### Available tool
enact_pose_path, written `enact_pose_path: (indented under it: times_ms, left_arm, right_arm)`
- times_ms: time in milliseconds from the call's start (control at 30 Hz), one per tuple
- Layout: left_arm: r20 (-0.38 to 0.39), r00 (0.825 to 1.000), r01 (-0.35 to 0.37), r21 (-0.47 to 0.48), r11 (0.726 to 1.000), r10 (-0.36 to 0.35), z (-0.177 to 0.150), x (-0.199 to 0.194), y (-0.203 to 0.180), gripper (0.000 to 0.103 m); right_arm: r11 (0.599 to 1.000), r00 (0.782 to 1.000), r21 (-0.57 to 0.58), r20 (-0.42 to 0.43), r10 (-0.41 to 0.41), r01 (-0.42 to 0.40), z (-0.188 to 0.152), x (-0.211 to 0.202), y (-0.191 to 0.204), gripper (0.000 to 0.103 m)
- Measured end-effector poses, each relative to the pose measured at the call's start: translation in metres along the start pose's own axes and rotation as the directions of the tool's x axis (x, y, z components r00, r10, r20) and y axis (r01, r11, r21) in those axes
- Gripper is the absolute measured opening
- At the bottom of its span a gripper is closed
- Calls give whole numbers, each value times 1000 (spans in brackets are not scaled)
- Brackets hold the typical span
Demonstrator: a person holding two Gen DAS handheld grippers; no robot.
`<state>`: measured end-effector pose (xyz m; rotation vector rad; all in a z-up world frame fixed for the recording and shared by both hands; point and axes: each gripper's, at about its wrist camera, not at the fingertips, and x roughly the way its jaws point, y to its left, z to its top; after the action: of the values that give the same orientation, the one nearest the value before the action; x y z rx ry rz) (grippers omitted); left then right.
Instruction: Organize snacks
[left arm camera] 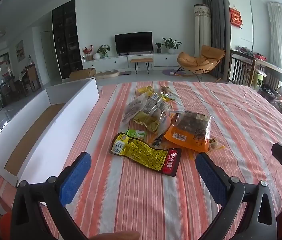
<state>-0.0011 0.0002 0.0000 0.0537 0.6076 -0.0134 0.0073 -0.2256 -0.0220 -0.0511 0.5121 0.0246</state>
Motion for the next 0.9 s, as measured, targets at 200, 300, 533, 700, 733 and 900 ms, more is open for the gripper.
enact_pose_path:
  times_ms: [200, 300, 533, 700, 733, 900]
  left_arm:
    - [-8, 1000, 7, -13, 1000, -7, -9, 1, 9, 103]
    - [-13, 1000, -3, 3, 1000, 3, -7, 0, 3, 103]
    - [-35, 999, -2, -12, 1000, 1, -8, 2, 6, 103]
    - [-40, 999, 0, -16, 1000, -1, -8, 3, 7, 103]
    - [-40, 999, -1, -15, 1000, 0, -8, 3, 7, 103]
    - [-47, 999, -2, -16, 1000, 1, -9, 3, 9, 103]
  right_arm:
    - [1000, 1000, -3, 4, -4, 4, 1, -2, -1, 102]
    - [1000, 1000, -13, 6, -5, 5, 1, -1, 5, 102]
    - [999, 1000, -38, 19, -2, 3, 0, -7, 12, 102]
    - [999, 1000, -48, 19, -2, 3, 2, -8, 17, 102]
    - [999, 1000, -50, 19, -2, 3, 2, -8, 17, 102]
    - [999, 1000, -53, 19, -1, 2, 0, -6, 17, 102]
